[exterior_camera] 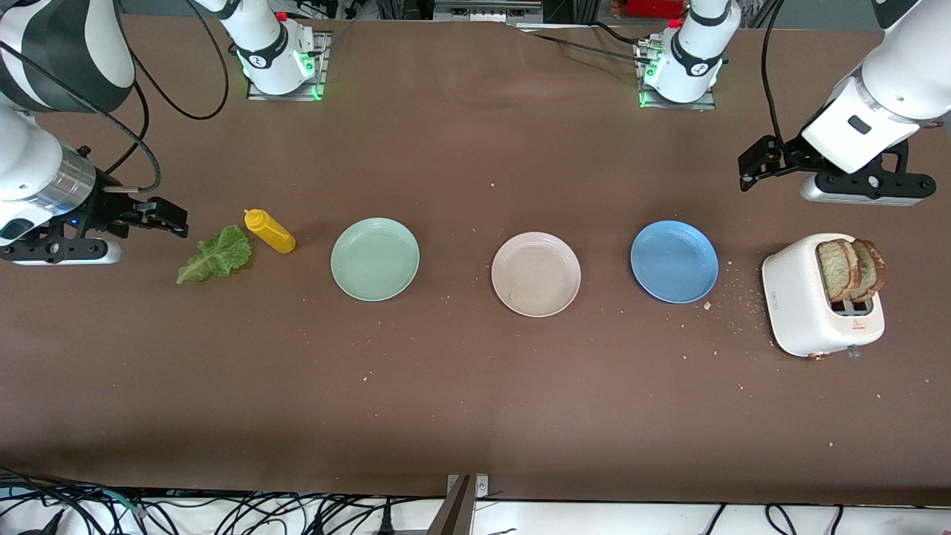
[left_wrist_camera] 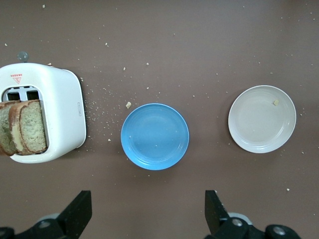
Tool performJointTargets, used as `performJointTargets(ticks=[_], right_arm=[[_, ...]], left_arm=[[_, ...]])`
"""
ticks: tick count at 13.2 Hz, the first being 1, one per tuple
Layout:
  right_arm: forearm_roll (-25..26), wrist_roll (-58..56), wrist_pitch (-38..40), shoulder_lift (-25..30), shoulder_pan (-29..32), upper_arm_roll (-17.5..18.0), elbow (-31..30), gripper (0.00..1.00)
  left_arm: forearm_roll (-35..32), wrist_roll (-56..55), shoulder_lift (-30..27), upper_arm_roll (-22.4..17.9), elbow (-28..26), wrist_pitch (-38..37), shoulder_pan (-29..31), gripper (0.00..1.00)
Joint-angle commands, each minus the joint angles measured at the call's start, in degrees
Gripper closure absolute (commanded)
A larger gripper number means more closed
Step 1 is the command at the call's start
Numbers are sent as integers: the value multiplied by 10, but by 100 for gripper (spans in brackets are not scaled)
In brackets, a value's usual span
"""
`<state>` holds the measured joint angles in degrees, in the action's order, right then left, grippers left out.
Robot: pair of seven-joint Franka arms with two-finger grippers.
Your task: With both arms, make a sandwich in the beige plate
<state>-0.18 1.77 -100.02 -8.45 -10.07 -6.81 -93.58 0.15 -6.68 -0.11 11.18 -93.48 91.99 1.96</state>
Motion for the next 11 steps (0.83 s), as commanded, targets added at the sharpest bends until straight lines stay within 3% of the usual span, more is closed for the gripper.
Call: performJointTargets(ticks=[1, 11], right_arm=[[-2, 6, 4, 3, -3, -1, -1, 0], [-2, 4, 4, 2, -3, -2, -1, 0]], left_arm=[[13, 12, 2, -1, 8, -7, 3, 0], [13, 8, 2, -1, 8, -6, 3, 0]])
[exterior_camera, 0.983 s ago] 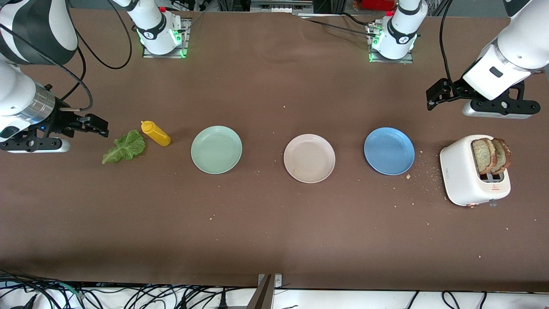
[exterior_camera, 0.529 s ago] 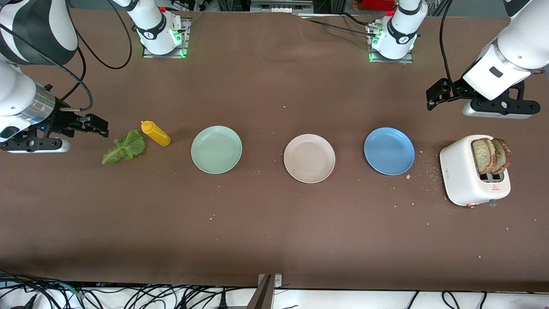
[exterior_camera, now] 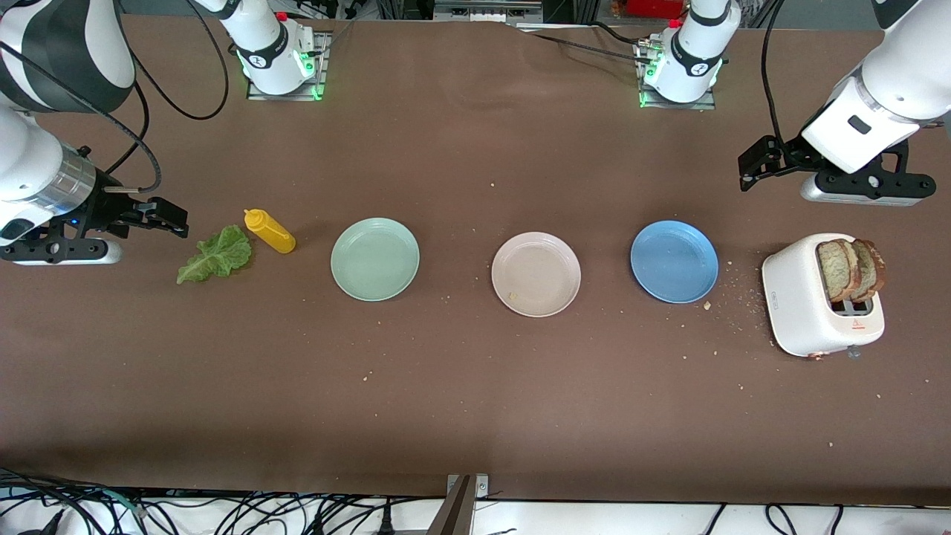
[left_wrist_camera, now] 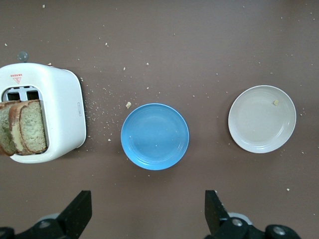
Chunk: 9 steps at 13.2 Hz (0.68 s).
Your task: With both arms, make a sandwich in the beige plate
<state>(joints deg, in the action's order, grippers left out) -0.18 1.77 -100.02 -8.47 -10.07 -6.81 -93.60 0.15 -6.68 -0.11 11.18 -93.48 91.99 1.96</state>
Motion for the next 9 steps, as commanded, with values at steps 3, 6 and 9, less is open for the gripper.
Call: performJointTargets(ticks=[3, 6, 9], right_arm=[[-2, 3, 4, 2, -3, -1, -2, 0], [-2, 3, 4, 3, -3, -2, -4, 0], [-2, 4, 4, 3, -3, -1, -4, 0]], left_arm=[[10, 5, 2, -1, 8, -7, 3, 0], [10, 4, 3, -1, 8, -15, 3, 0], [9, 4, 9, -2, 11, -17, 3, 0]])
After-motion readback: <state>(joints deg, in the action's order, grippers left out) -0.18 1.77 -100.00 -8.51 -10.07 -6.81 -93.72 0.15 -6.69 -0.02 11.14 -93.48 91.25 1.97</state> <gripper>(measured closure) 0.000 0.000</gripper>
